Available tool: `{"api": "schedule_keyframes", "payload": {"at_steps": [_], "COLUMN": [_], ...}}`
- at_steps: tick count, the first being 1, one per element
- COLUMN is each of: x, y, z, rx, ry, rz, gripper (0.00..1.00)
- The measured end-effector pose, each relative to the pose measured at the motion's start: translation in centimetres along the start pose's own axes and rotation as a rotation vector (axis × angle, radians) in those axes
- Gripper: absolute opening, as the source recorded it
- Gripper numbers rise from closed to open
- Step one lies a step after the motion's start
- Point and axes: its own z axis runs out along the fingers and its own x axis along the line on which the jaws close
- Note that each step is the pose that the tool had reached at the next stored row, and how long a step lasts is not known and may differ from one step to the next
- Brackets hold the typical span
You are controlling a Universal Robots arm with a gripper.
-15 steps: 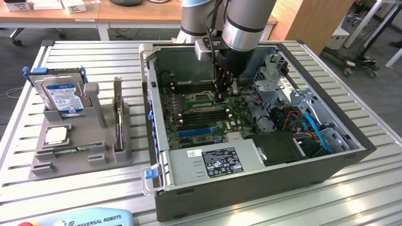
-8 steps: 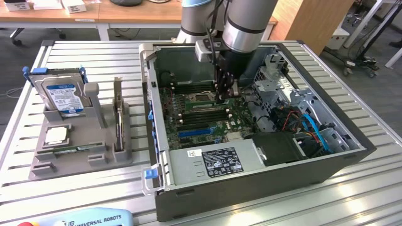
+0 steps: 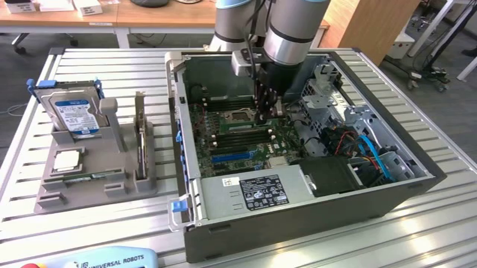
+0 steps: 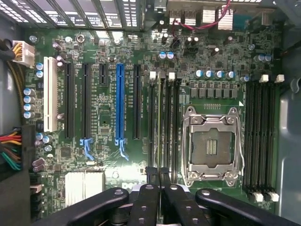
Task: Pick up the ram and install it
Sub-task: 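Insert the ram into the slot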
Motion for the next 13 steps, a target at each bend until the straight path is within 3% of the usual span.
{"api": "schedule_keyframes", "payload": {"at_steps": [13], "x": [0.25], "y": [-0.02], "z": [0.71], "rx": [0.0001], "ry": [-0.0002], "rz": [0.000], "gripper": [0.11]}}
